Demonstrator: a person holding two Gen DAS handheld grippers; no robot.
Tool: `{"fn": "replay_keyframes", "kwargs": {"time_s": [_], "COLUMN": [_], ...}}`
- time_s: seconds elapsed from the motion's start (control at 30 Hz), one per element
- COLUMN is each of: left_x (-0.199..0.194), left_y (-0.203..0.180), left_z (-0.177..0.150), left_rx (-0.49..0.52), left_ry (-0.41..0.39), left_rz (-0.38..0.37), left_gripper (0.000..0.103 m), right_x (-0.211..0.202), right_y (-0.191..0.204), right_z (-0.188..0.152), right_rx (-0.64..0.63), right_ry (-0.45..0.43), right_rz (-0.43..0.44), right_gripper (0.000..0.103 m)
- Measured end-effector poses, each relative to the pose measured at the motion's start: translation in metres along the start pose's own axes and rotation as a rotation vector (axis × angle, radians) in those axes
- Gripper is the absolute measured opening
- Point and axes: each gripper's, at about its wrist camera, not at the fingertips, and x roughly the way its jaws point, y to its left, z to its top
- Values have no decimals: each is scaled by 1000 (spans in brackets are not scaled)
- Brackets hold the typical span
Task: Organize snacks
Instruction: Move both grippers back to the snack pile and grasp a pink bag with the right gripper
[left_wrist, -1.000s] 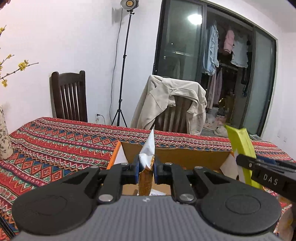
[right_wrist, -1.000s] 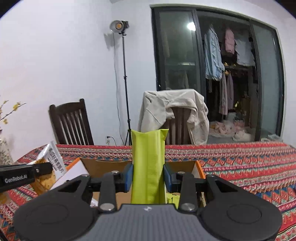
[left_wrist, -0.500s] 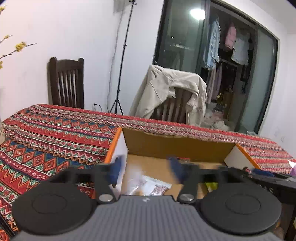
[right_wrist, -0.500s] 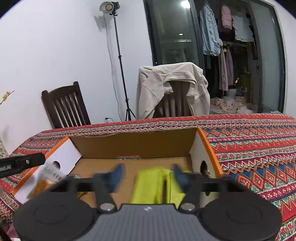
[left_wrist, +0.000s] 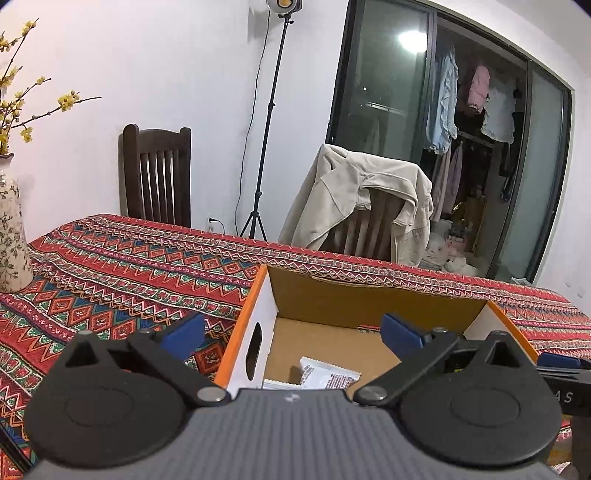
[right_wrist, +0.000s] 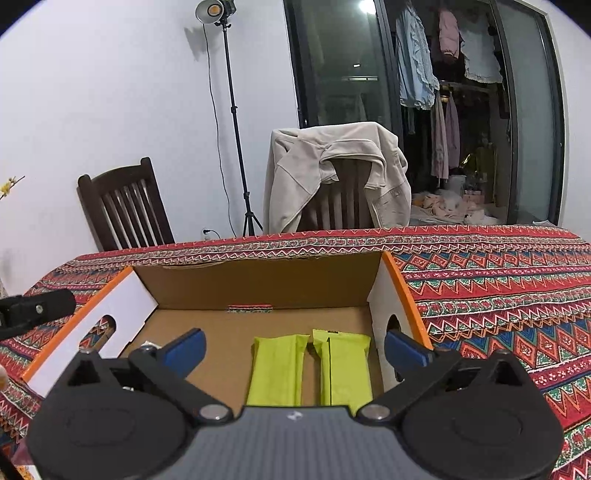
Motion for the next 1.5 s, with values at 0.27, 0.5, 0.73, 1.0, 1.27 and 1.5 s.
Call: {"fn": "replay_keyframes", "kwargs": {"time_s": [0.27, 0.5, 0.73, 1.0, 1.27, 1.5], "left_x": [-16, -34, -63, -94, -119, -121], "left_y": [-7, -5, 11, 32, 50, 75], "left_z": [7, 10, 0, -31, -66, -84], "left_rx": [31, 60, 86, 77, 55, 15], "left_ry": [-35, -25, -4, 50, 68, 87], "left_rz": [6, 4, -9, -27, -2, 41], "left_gripper": [103, 103, 103, 103, 103, 103], "right_x": [-31, -58, -83, -106, -122, -118], "right_y": [4, 1, 1, 0, -21, -39], "right_z": [13, 5, -23, -66, -97, -103], "right_rx": [-37, -106, -205, -271, -255, -214], "right_ry": [-48, -21, 27, 94, 138, 168], "right_rz": [21, 22, 6, -14, -40, -67], "right_gripper": [103, 103, 103, 103, 103, 103]}}
